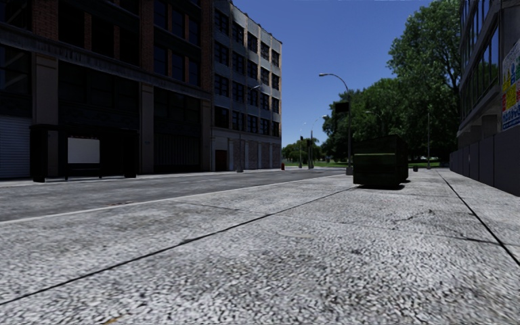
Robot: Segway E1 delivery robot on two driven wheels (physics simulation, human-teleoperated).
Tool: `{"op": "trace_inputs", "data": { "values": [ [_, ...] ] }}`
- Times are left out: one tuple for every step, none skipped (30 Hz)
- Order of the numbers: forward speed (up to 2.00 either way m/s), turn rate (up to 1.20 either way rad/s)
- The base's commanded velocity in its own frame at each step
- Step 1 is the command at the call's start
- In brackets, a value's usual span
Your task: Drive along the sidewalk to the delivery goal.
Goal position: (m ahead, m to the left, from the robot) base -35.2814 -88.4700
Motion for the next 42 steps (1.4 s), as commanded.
{"op": "trace_inputs", "data": {
  "values": [
    [2.0,0.0],
    [2.0,0.0],
    [2.0,0.0],
    [2.0,0.0],
    [2.0,0.0],
    [2.0,0.0],
    [2.0,0.0],
    [2.0,0.0],
    [2.0,0.0],
    [2.0,-0.06],
    [2.0,-0.58],
    [2.0,-0.78],
    [2.0,-0.78],
    [2.0,-1.01],
    [2.0,-1.2],
    [2.0,-1.2],
    [2.0,-1.2],
    [2.0,-1.2],
    [2.0,-1.2],
    [2.0,-1.2],
    [2.0,-1.2],
    [2.0,-1.2],
    [2.0,-1.2],
    [2.0,-1.2],
    [2.0,-1.13],
    [2.0,-0.05],
    [2.0,-0.05],
    [2.0,0.0],
    [2.0,0.0],
    [2.0,0.0],
    [2.0,0.0],
    [2.0,0.0],
    [2.0,0.0],
    [2.0,0.0],
    [2.0,0.0],
    [2.0,0.0],
    [2.0,0.0],
    [2.0,0.0],
    [2.0,0.0],
    [2.0,0.0],
    [2.0,0.0],
    [2.0,0.0]
  ]
}}
